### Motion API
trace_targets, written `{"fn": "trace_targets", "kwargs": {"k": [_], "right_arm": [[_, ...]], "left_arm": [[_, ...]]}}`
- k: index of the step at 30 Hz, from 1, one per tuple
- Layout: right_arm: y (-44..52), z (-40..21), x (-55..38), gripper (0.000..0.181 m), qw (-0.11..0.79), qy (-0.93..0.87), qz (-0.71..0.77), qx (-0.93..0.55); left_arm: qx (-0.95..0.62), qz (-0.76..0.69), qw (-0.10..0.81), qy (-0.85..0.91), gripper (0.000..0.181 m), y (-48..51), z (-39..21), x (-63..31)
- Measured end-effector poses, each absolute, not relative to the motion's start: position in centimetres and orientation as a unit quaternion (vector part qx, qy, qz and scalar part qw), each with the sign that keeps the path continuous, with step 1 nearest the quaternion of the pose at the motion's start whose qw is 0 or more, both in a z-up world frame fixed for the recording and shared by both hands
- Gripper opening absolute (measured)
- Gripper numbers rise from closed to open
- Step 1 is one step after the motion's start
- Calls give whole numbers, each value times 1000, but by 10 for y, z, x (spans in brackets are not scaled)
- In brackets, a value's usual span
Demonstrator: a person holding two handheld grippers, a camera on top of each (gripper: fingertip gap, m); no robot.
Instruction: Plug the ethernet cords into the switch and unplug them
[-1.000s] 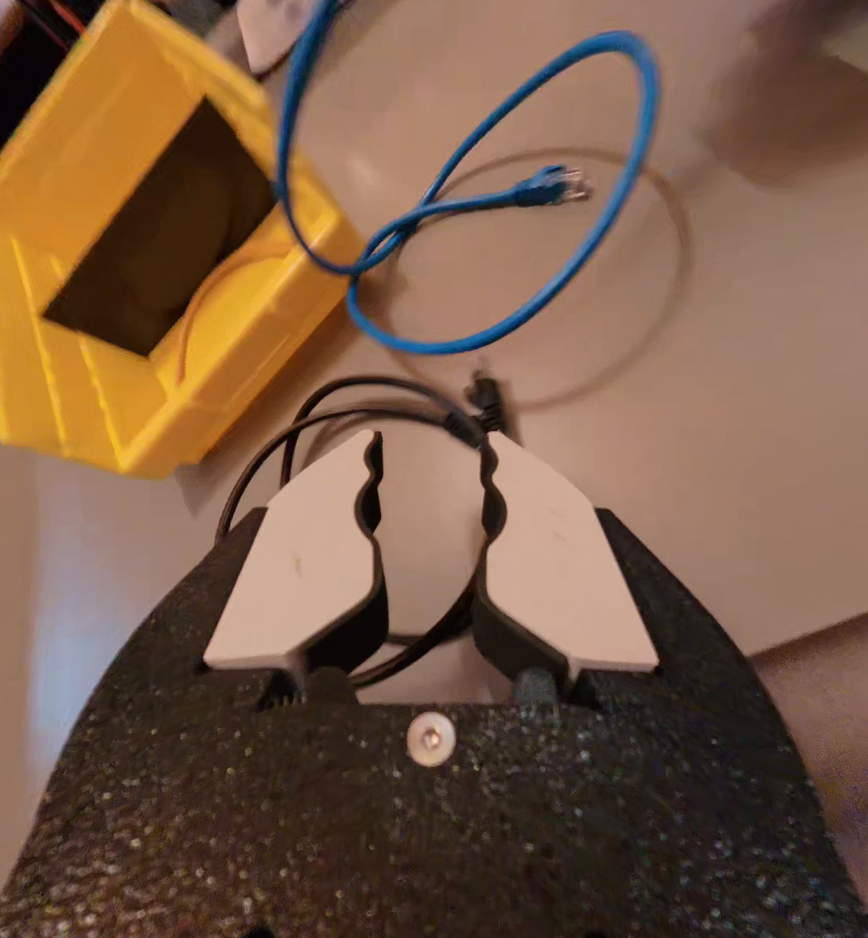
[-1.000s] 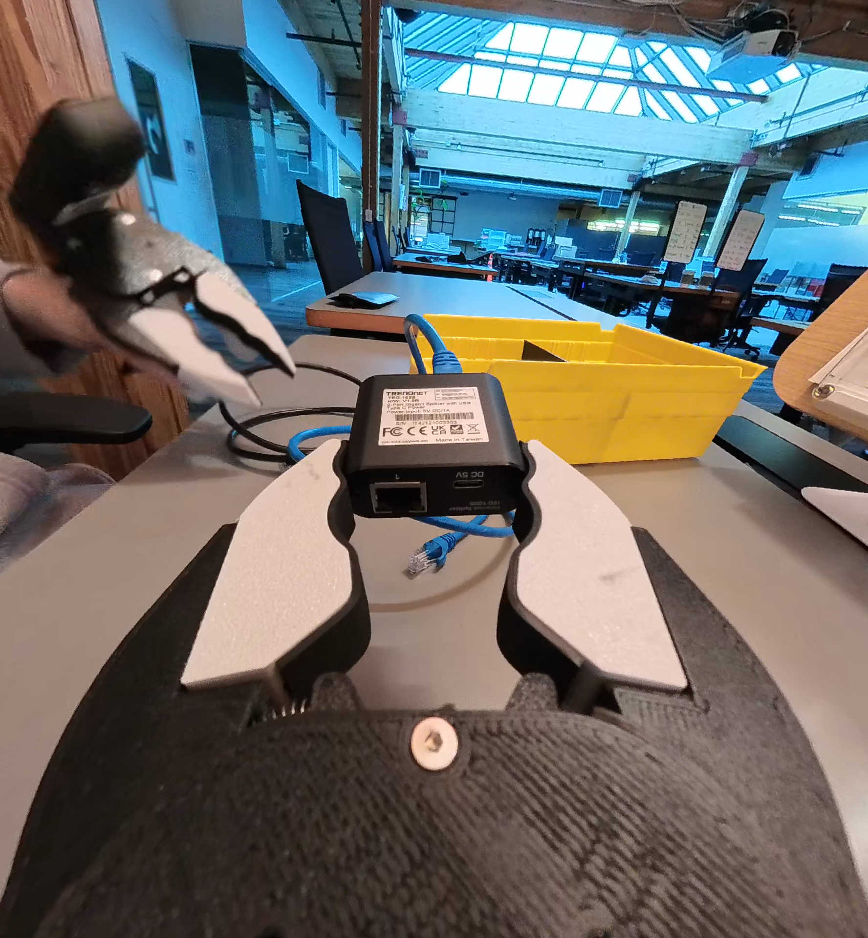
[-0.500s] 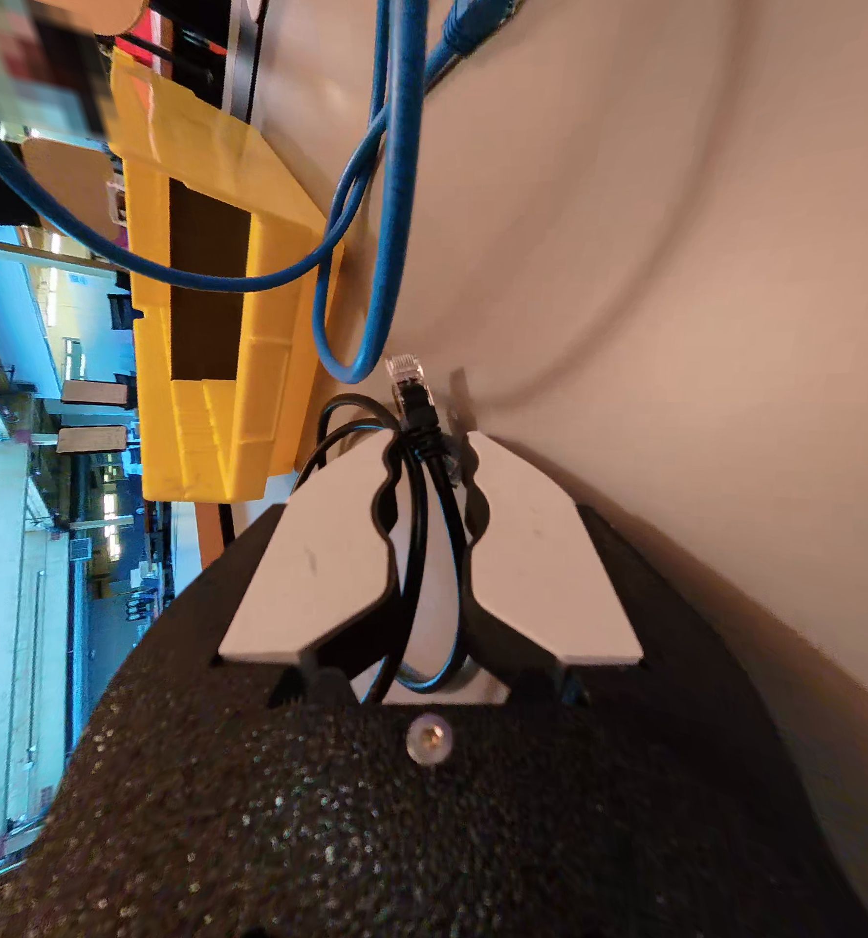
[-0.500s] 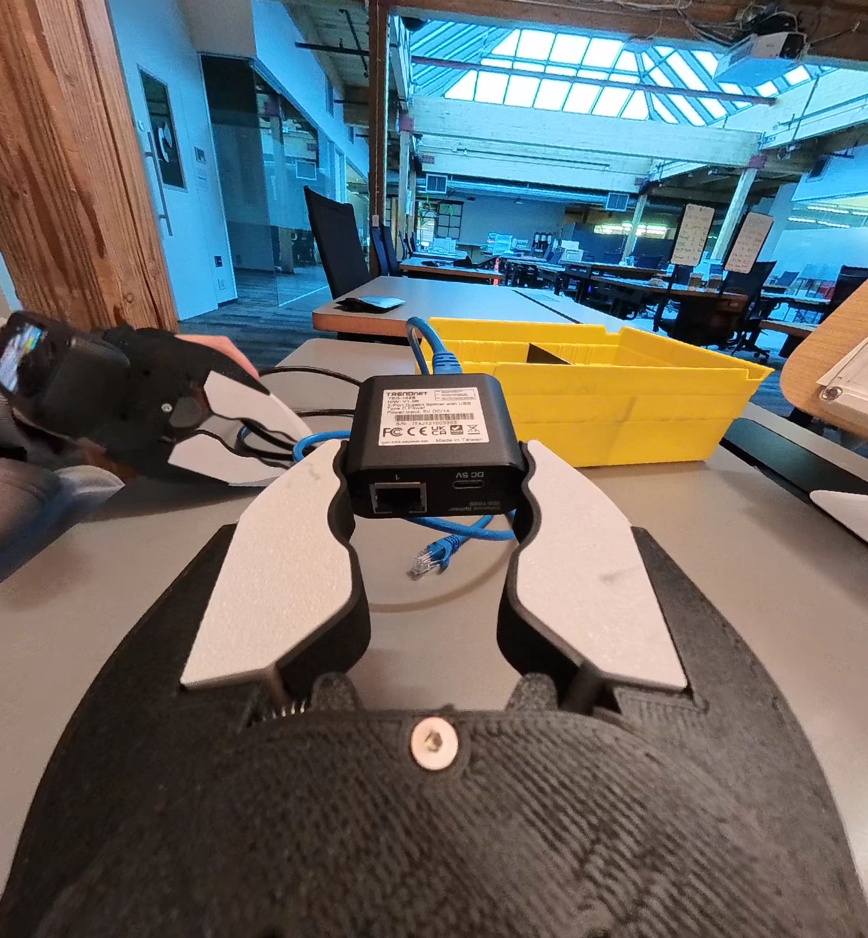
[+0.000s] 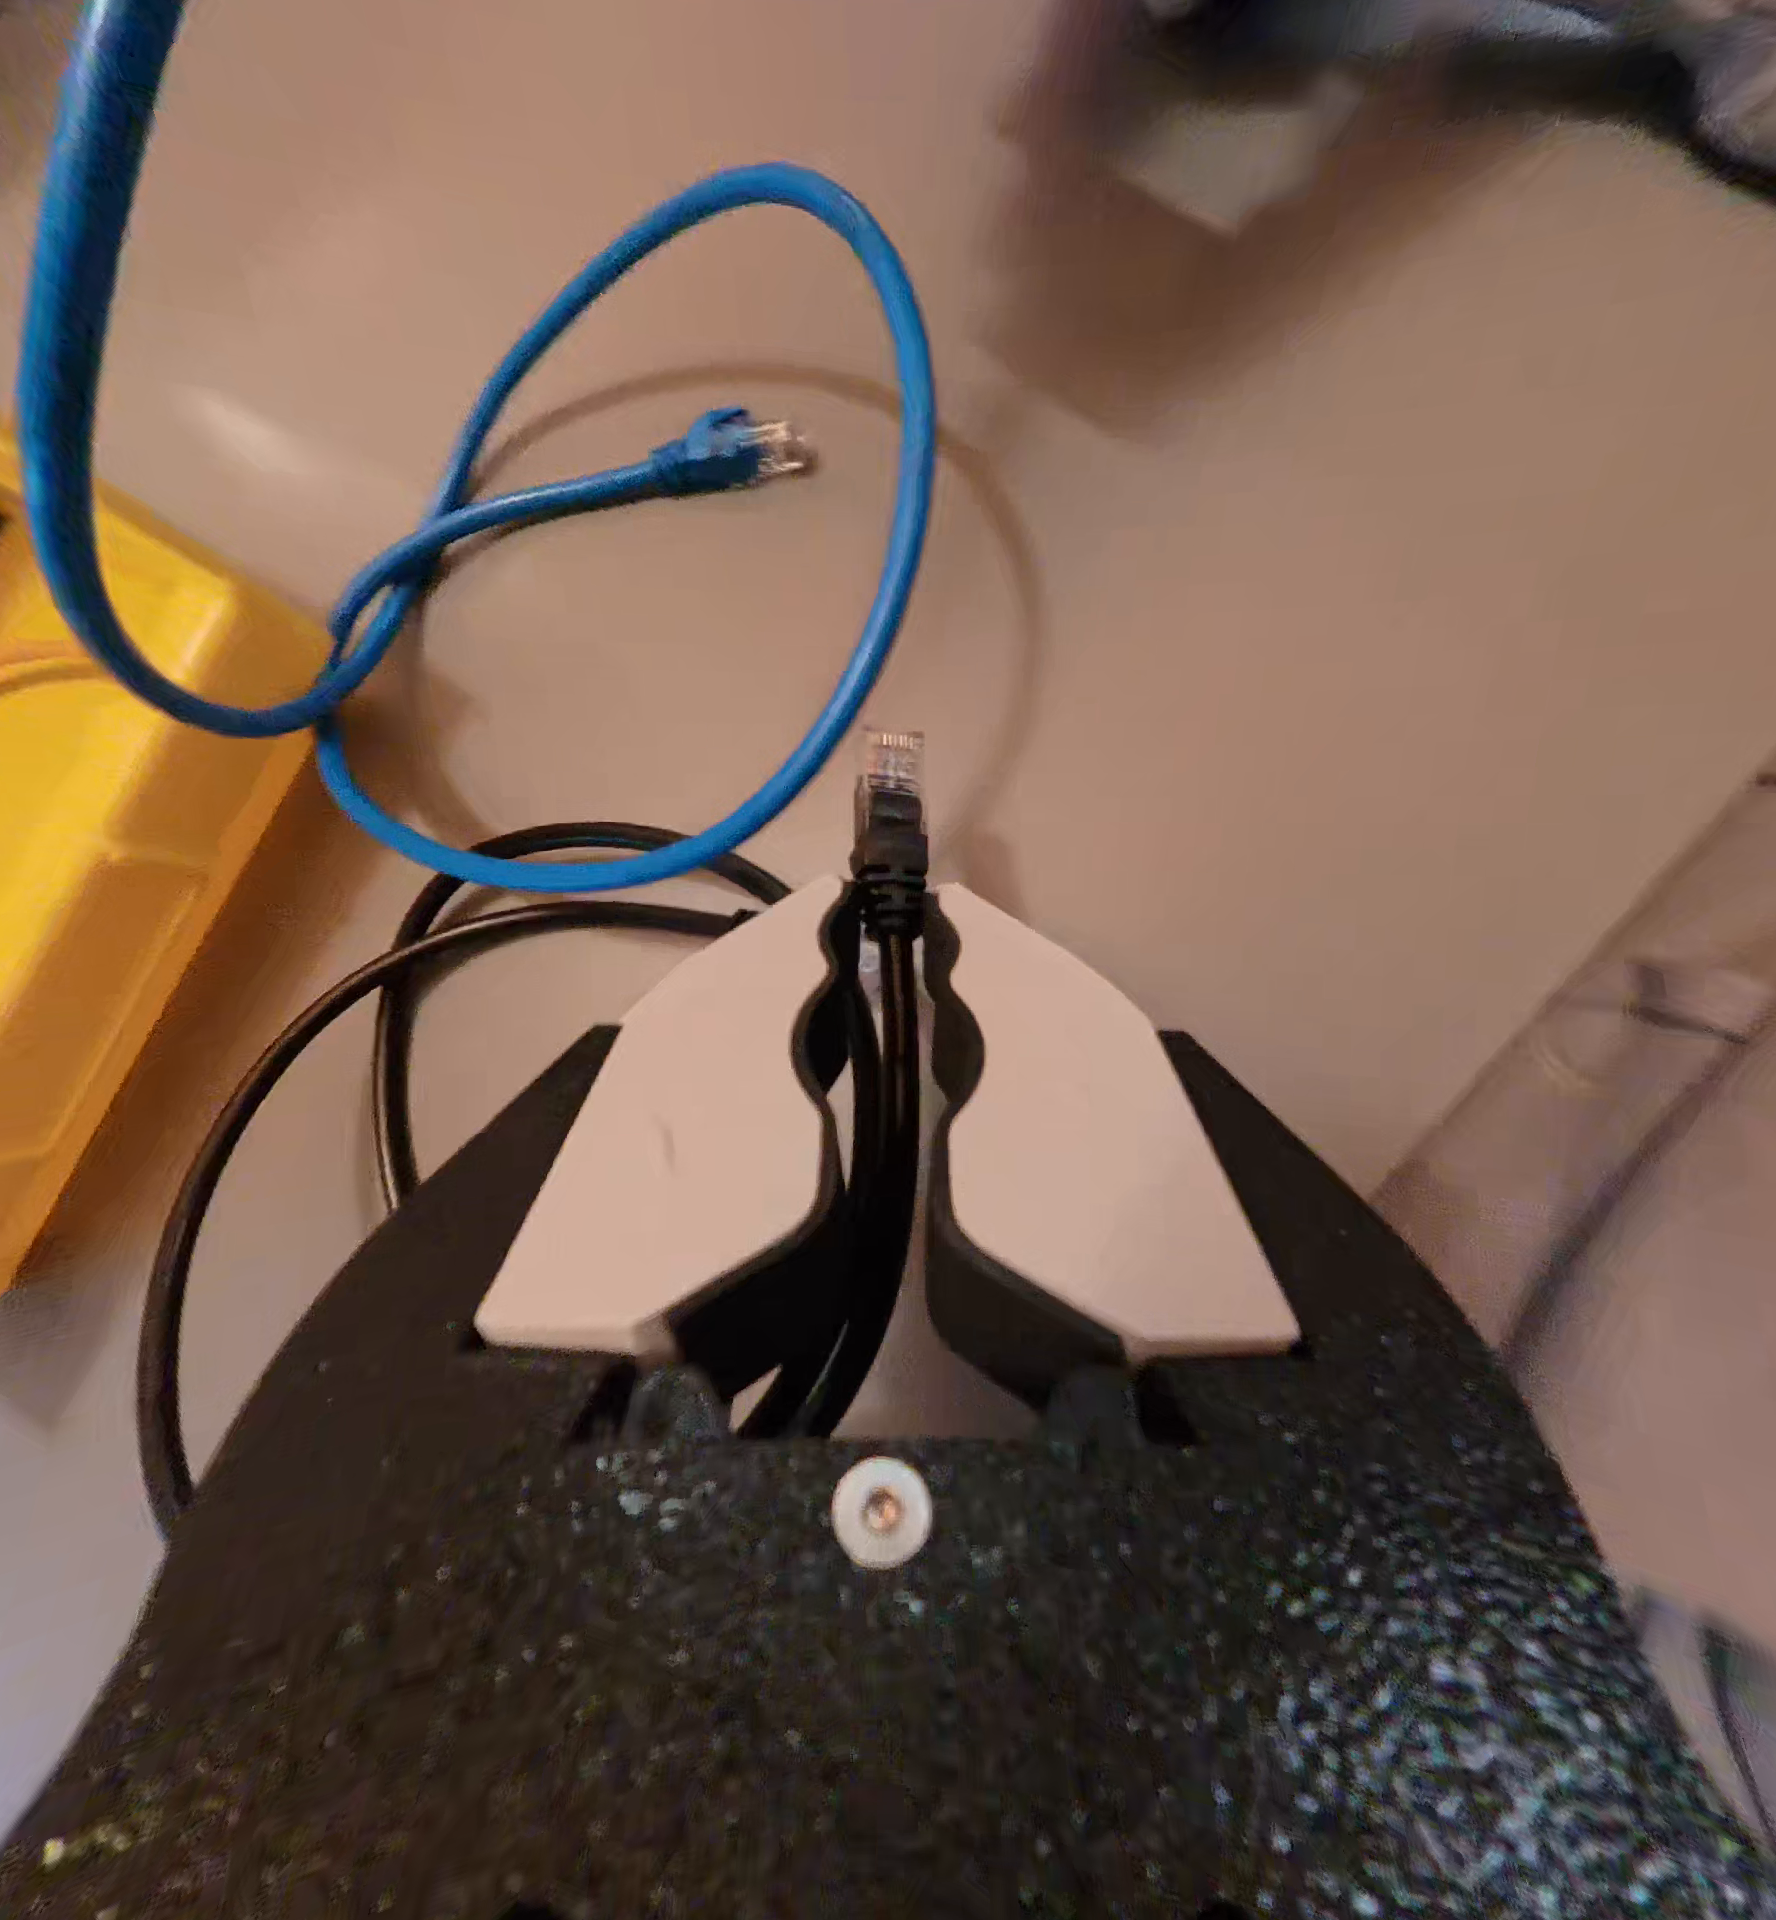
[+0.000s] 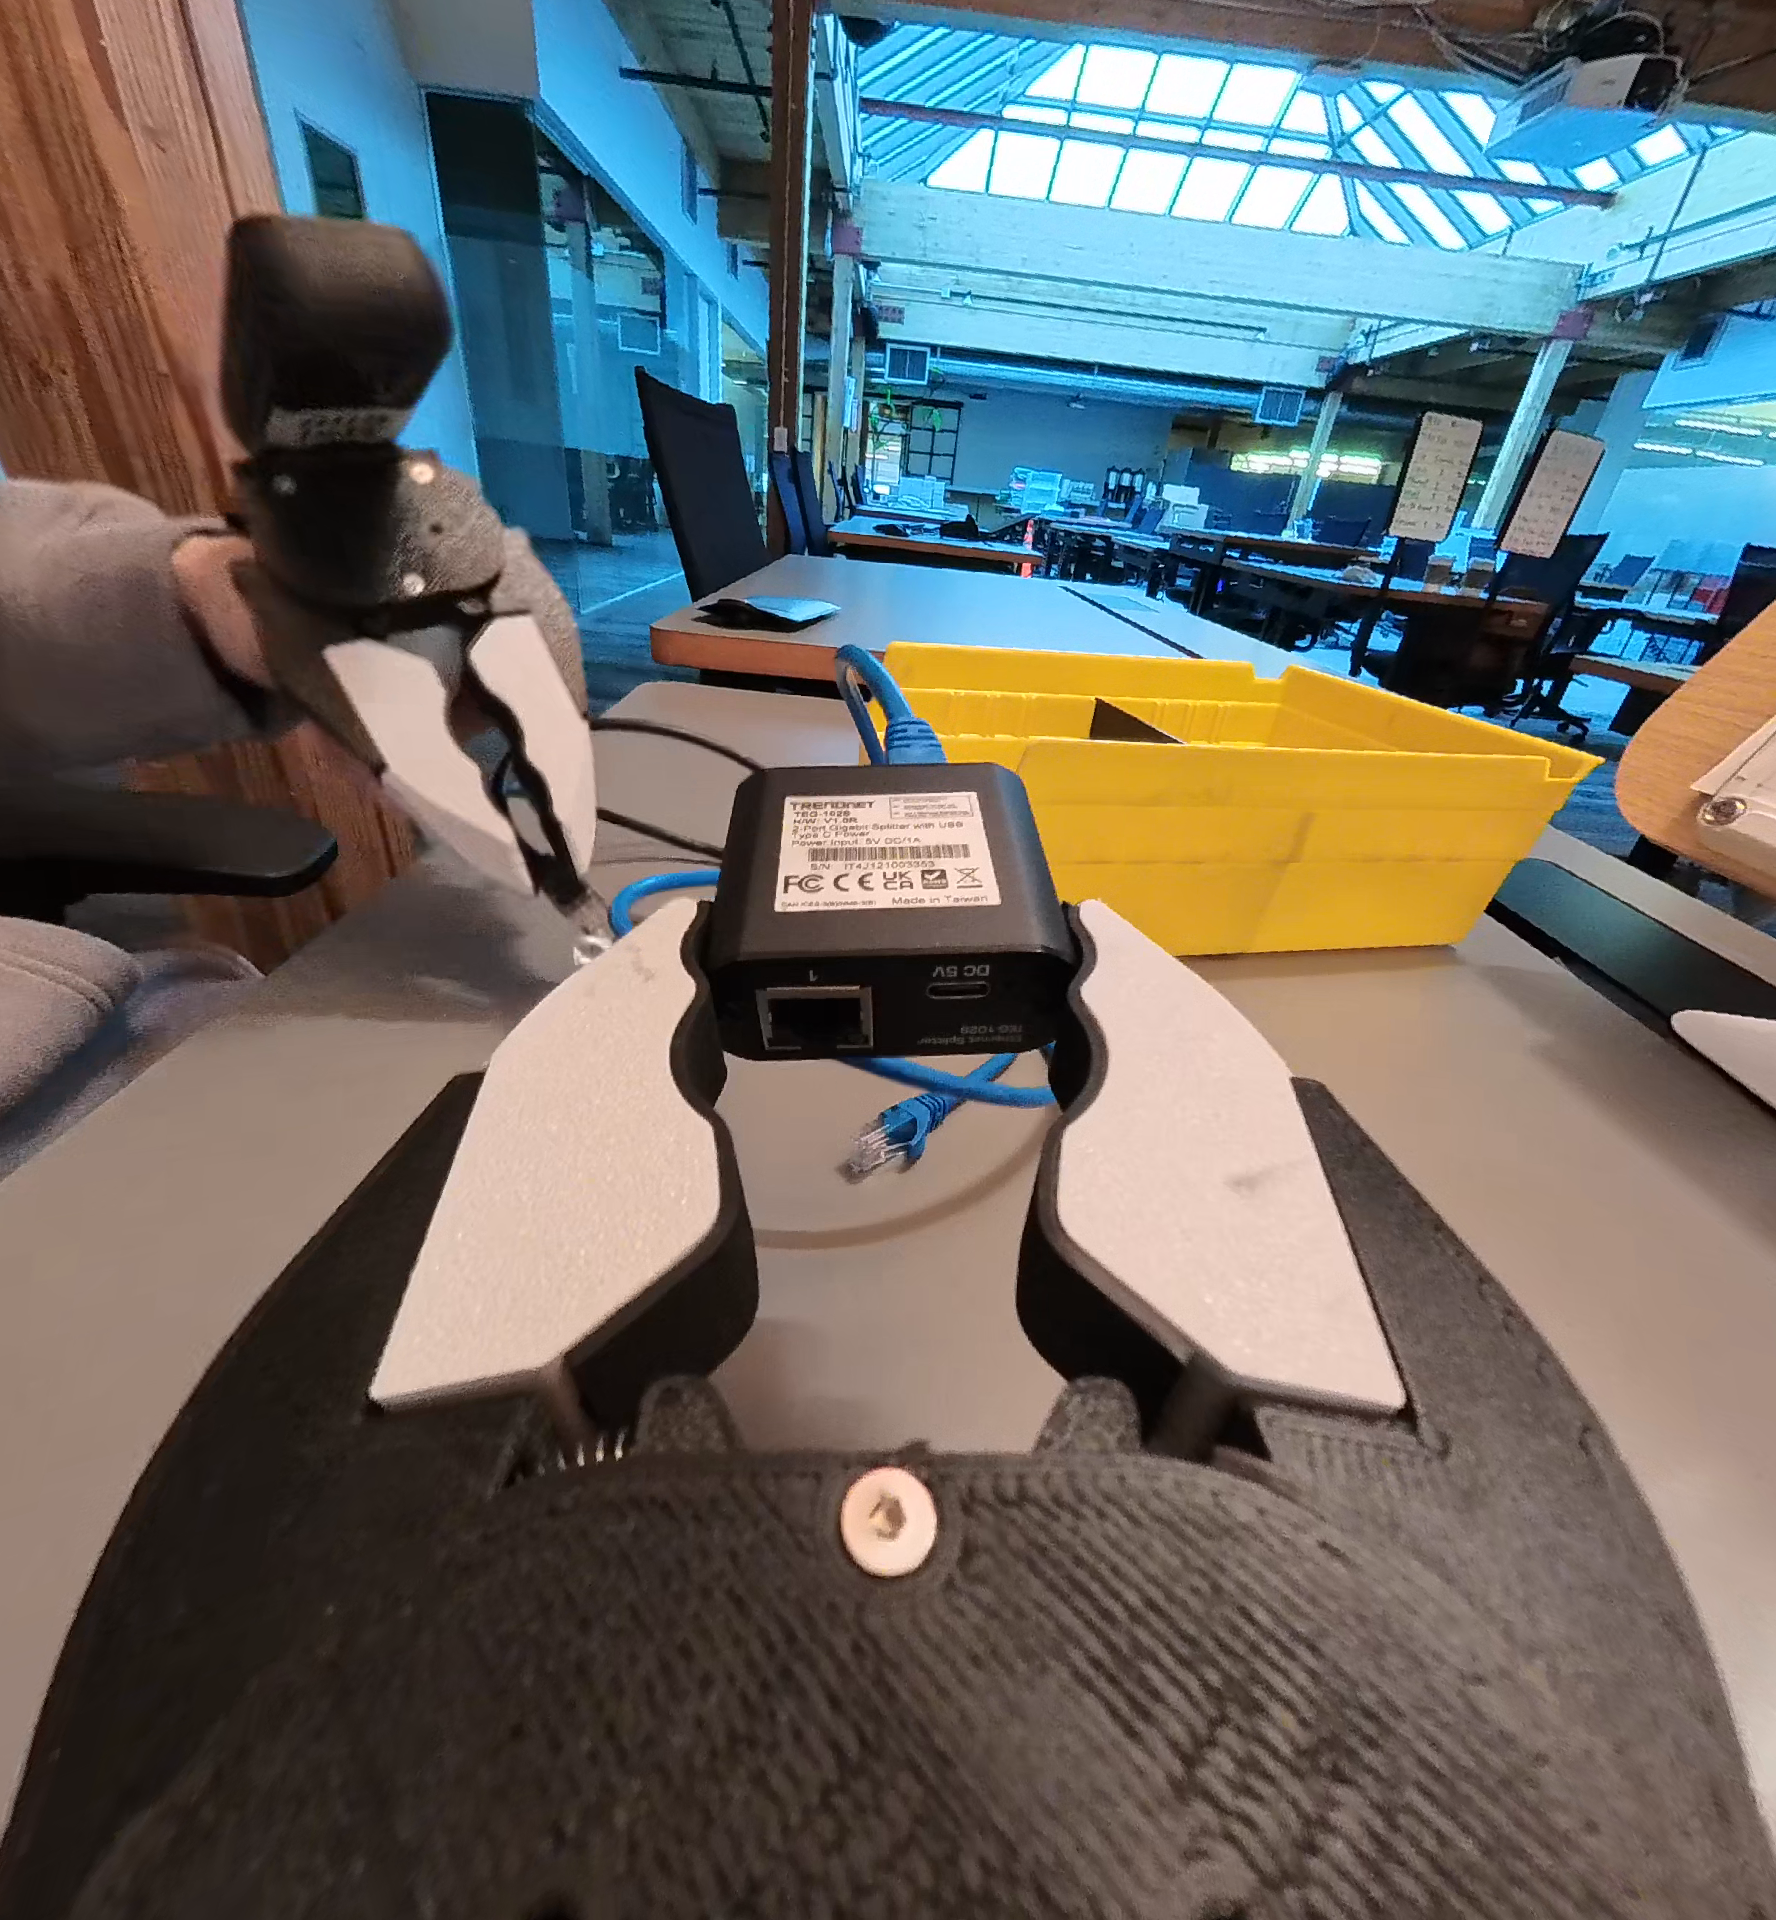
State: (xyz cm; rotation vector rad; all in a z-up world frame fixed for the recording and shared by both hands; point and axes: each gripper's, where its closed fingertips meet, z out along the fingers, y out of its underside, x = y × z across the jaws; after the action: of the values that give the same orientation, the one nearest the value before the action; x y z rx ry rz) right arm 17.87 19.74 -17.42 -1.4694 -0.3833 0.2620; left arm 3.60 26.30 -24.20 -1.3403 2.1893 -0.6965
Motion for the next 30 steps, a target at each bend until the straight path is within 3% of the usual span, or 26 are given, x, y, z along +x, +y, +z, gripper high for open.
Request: {"fn": "trace_targets", "kwargs": {"k": [4, 11, 18, 30], "right_arm": [[199, -176, 178, 62, 713, -176, 113, -669], [203, -181, 173, 62, 696, -189, 119, -682], [206, -186, 168, 62, 684, -200, 117, -692], [205, -184, 167, 62, 687, -205, 122, -686]], "left_arm": [[-442, -279, 160, 837, 10, 264, -213, 26], [-330, -247, 102, 905, 10, 258, -157, 52], [-265, -183, 94, 942, 10, 239, -167, 110], [-287, -229, 94, 925, 10, 235, -171, 138]]}}
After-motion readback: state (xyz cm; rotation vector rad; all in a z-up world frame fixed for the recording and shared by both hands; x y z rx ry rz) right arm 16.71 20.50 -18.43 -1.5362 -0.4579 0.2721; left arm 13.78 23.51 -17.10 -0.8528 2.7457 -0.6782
